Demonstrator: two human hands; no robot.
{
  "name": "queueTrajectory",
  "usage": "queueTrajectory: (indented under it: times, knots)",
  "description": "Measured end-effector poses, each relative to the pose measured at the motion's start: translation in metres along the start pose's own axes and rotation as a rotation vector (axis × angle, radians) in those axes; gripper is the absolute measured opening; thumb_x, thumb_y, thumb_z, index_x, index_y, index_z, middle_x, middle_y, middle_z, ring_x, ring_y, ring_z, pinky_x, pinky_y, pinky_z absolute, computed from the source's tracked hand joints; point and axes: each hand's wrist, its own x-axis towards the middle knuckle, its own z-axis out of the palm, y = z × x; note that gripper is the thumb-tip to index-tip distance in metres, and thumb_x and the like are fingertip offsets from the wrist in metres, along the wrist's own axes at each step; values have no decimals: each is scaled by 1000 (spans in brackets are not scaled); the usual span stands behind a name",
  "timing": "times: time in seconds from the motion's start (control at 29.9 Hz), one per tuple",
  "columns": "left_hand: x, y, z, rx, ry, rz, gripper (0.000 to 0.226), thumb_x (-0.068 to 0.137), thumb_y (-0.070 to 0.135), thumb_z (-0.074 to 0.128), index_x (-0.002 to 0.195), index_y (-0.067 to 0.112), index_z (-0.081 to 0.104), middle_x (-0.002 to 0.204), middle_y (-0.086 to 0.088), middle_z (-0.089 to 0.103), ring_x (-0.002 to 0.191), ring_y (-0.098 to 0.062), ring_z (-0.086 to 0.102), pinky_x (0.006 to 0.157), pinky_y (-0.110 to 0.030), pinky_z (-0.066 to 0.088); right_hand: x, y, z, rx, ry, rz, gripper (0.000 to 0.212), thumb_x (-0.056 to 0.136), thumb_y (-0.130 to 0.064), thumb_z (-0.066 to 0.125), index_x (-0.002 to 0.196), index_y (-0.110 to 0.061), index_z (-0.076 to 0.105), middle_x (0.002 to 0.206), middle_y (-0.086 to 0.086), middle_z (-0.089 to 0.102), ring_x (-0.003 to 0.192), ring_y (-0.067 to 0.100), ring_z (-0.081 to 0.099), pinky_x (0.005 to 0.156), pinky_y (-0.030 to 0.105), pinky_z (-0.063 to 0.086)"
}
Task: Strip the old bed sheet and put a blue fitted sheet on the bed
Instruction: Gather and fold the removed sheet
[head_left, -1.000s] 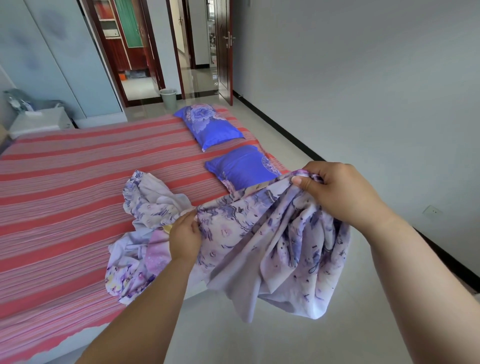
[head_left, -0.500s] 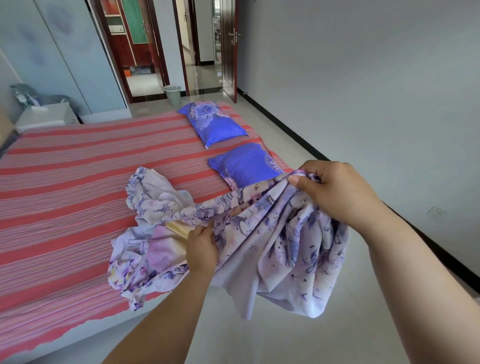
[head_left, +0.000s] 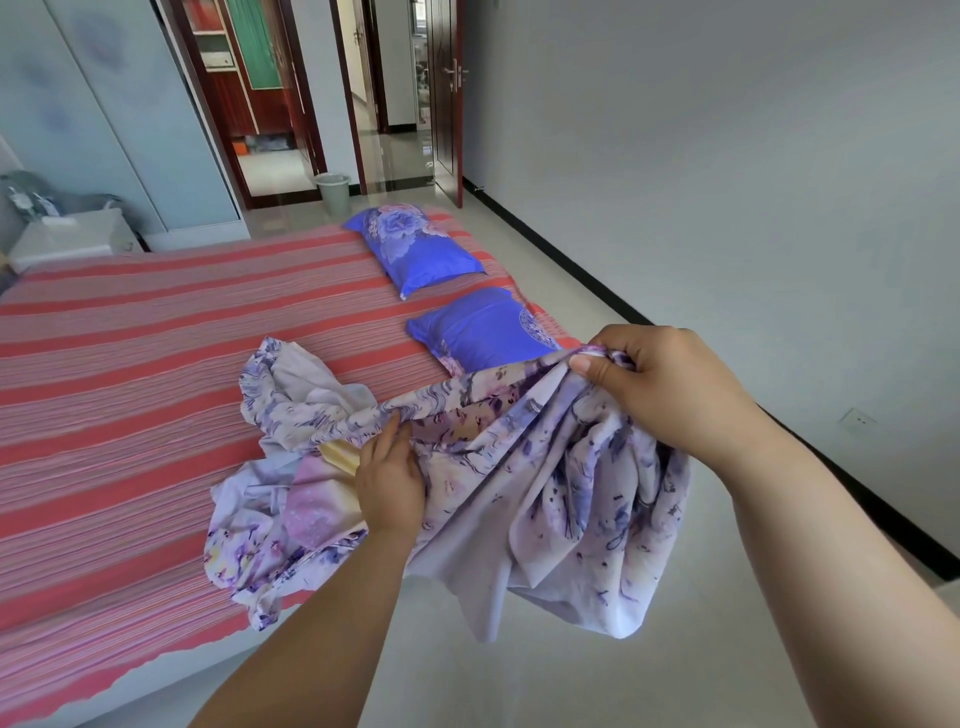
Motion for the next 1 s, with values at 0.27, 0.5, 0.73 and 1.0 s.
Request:
queueTrajectory:
  times: [0.27, 0.5, 0.73, 1.0]
  knots:
    - [13, -14, -21, -178, -17, -61, 24, 81, -12, 58, 96, -1, 73, 102, -18, 70, 99, -35, 63, 90, -33, 44, 9, 16, 5, -54, -14, 43, 37, 91, -44, 54, 79, -9, 59, 67, 10, 55, 69, 30, 49, 60, 38, 46]
    - [18, -51, -71, -82, -292, -185, 16, 87, 0, 57, 87, 1, 73, 88, -9, 72, 76, -19, 58, 67, -30, 41, 22, 51, 35, -152, -97, 150, 22, 91, -46, 54, 85, -26, 62, 74, -1, 58, 77, 24, 56, 63, 32, 43]
    - [22, -73, -112, -41, -514, -6, 10, 87, 4, 64, 88, 7, 74, 84, 4, 65, 73, -5, 55, 62, -1, 34, 32, 54, 56, -178, -74, 142, 27, 91, -45, 54, 88, -19, 64, 72, -2, 54, 78, 26, 53, 62, 29, 34]
    - [26, -76, -139, 226, -658, 113, 20, 92, 9, 53, 105, 25, 55, 91, 0, 63, 76, -12, 54, 56, -20, 35, 46, 65, 70, -238, -142, 170, 30, 92, -48, 53, 85, -20, 63, 82, 3, 61, 85, 27, 55, 69, 32, 44]
